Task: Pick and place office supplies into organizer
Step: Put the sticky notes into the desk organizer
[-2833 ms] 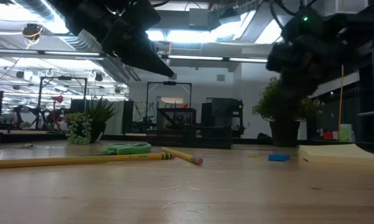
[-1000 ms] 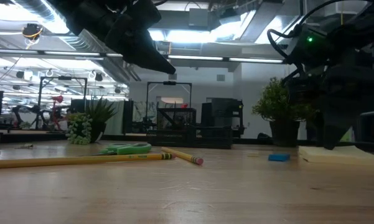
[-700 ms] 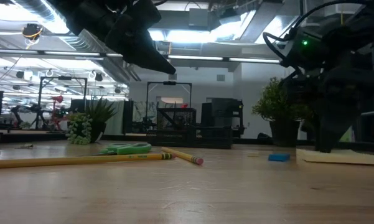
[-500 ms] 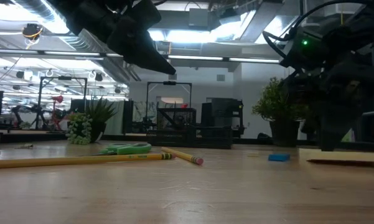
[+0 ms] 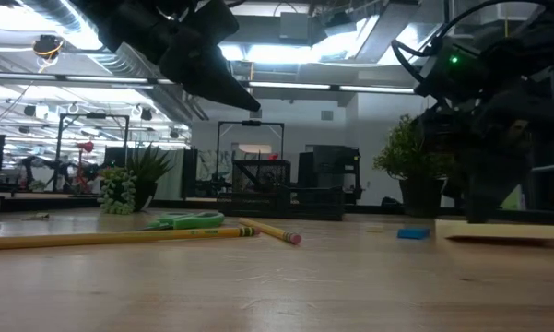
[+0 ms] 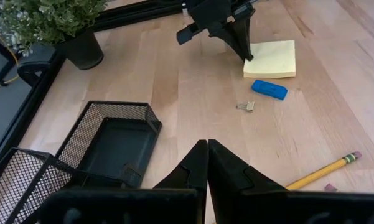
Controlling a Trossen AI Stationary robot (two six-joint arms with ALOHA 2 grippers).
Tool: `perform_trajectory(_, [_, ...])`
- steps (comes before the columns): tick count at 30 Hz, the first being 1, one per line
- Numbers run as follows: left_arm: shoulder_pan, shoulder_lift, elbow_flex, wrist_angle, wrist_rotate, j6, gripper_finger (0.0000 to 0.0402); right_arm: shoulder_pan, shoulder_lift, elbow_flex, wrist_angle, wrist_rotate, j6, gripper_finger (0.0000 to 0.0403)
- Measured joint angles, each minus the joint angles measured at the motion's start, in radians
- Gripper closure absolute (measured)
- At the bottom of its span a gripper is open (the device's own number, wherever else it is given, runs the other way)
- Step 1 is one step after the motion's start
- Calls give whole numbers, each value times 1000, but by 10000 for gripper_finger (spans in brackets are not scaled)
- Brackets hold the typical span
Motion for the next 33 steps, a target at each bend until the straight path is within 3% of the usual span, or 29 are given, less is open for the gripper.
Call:
perform_trajectory(20, [0,-1,0,0,0,39,397,-2,-299,-5,-68,184,3,402])
perform_trajectory(33, [0,-96,0,-68,-6,73,399,-3,-389,-1,101,327,-94,402])
